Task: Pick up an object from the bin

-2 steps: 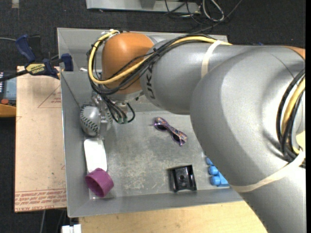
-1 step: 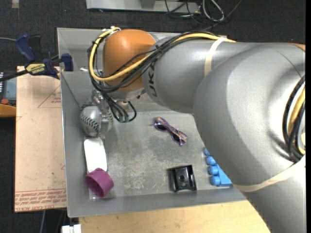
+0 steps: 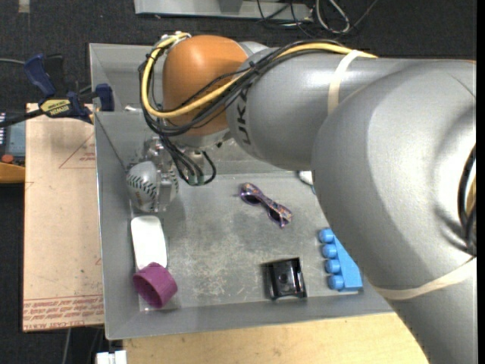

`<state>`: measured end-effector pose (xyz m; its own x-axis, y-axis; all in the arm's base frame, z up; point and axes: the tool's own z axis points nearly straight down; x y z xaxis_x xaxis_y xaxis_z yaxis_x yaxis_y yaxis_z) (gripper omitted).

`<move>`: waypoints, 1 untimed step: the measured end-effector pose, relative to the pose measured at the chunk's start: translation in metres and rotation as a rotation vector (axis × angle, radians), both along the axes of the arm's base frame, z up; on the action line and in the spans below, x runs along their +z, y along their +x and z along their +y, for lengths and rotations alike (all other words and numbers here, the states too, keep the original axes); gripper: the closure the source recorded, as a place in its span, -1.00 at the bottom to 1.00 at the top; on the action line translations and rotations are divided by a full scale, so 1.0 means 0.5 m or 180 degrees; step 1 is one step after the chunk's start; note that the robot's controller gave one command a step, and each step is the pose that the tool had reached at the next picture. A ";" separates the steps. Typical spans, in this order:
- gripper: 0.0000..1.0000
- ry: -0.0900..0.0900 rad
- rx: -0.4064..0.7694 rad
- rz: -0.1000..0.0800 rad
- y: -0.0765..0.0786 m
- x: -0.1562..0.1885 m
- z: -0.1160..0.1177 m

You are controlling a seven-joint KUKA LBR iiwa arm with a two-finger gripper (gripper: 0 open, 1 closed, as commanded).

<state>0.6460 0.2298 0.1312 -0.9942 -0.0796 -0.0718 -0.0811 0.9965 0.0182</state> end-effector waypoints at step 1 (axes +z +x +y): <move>1.00 0.0006 -0.0001 -0.0015 0.002 0.040 0.001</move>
Offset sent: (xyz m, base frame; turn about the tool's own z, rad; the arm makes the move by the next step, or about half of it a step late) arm 0.0000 0.0000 0.0497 0.0001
